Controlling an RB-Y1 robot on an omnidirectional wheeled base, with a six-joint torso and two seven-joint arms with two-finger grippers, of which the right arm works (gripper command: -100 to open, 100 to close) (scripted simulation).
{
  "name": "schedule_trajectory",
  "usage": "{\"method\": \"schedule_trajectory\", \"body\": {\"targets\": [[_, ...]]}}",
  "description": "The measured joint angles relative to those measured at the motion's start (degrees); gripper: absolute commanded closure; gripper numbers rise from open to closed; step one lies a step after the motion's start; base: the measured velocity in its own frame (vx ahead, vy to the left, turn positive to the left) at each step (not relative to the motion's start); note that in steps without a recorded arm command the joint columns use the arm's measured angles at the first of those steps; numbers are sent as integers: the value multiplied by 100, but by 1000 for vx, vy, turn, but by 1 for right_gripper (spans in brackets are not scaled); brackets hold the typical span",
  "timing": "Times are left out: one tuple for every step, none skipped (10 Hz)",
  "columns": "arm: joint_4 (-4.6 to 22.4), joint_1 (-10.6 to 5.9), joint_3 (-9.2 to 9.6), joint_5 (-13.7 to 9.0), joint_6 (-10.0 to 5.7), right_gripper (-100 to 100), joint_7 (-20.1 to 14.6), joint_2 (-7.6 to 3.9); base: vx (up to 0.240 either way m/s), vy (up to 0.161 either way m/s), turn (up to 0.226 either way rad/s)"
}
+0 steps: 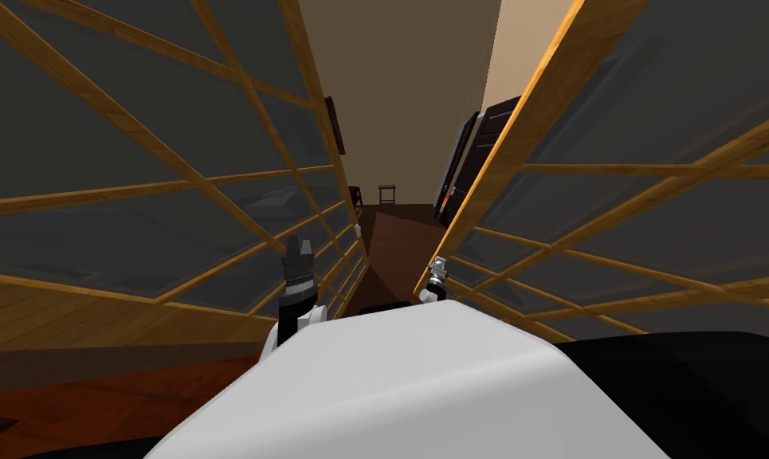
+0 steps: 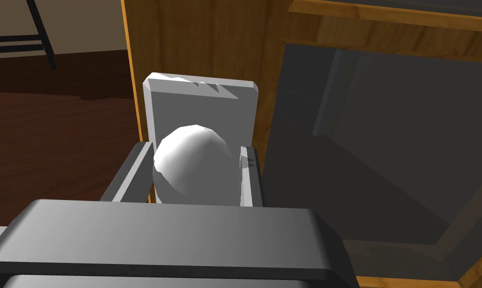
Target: Push the door open
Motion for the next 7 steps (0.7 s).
{"method": "schedule_trajectory", "body": {"targets": [[-18, 25, -10, -17, 1, 100, 29, 3, 165, -56, -44], [-25, 26, -45, -48, 7, 100, 85, 1, 174, -30, -59], [81, -36, -81, -72, -47, 100, 82, -42, 193, -66, -62], [-2, 17, -120, -102, -44, 100, 120, -39, 205, -104, -73], [-36, 25, -163, -133, -44, 100, 173, -27, 209, -91, -69], [6, -34, -227, -175, -67, 100, 216, -30, 214, -80, -89], [8, -50, -278, -200, -125, 100, 263, 5, 202, -75, -77]]}}
